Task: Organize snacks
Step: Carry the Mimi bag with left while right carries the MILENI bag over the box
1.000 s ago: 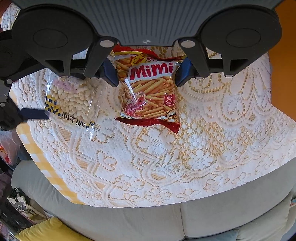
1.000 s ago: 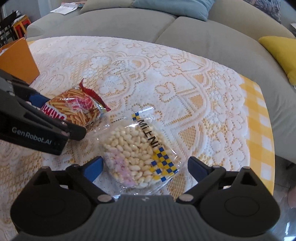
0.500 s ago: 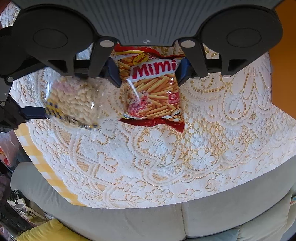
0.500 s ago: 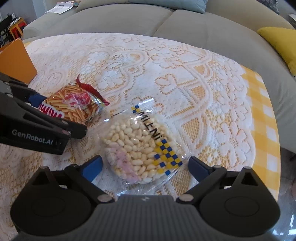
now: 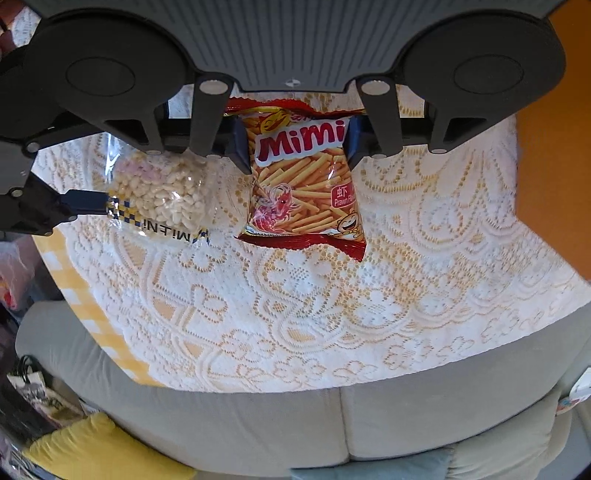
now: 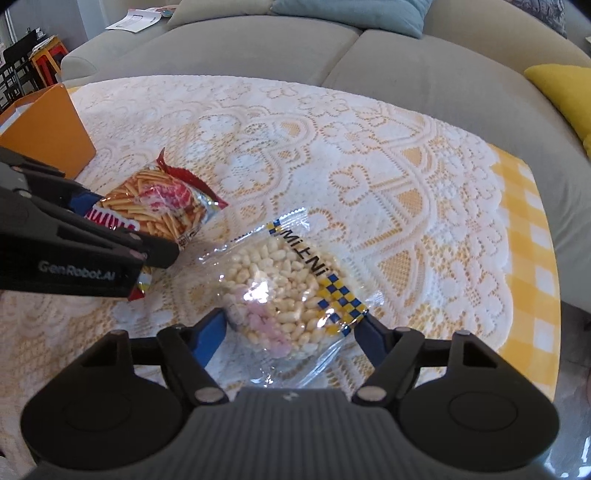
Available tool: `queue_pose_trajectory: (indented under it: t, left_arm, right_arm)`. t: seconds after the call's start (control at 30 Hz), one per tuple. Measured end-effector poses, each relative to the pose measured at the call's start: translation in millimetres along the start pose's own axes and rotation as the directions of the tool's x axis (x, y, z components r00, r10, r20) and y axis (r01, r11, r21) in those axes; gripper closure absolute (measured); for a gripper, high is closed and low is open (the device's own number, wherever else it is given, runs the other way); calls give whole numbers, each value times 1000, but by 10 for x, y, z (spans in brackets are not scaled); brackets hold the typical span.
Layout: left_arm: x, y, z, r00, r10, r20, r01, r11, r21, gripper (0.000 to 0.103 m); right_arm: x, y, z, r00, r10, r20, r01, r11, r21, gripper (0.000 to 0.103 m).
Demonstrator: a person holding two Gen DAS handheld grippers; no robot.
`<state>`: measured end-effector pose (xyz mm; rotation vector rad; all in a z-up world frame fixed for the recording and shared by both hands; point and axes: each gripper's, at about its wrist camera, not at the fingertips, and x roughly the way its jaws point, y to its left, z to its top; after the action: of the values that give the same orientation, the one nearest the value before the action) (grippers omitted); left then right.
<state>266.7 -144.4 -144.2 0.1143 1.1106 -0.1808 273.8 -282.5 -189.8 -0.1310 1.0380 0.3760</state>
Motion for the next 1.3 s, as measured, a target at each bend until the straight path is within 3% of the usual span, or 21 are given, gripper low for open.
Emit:
queue_pose_trajectory:
  t: [0.37, 0.83, 1.07, 1.3]
  left_arm:
    - [-454, 44, -249, 997, 78, -14, -78, 997, 14, 48]
    - [-1165, 276, -708, 995, 96, -26, -97, 994, -42, 48]
    - [-1618, 739, -831, 992, 118, 46, -111, 986, -126, 47]
    - [-1886, 1470, -822, 969, 232, 87, -206, 950, -234, 47]
  right_arm:
    - [-264, 192, -110, 999, 34, 8, -34, 999, 30, 30]
    - [-946, 695, -360, 991, 90, 103, -103, 986, 130, 30]
    - [-1311, 1134, -263, 964, 167, 208, -196, 973, 126, 30]
    - [-1396, 1841, 242, 937, 250, 246, -266, 963, 35, 30]
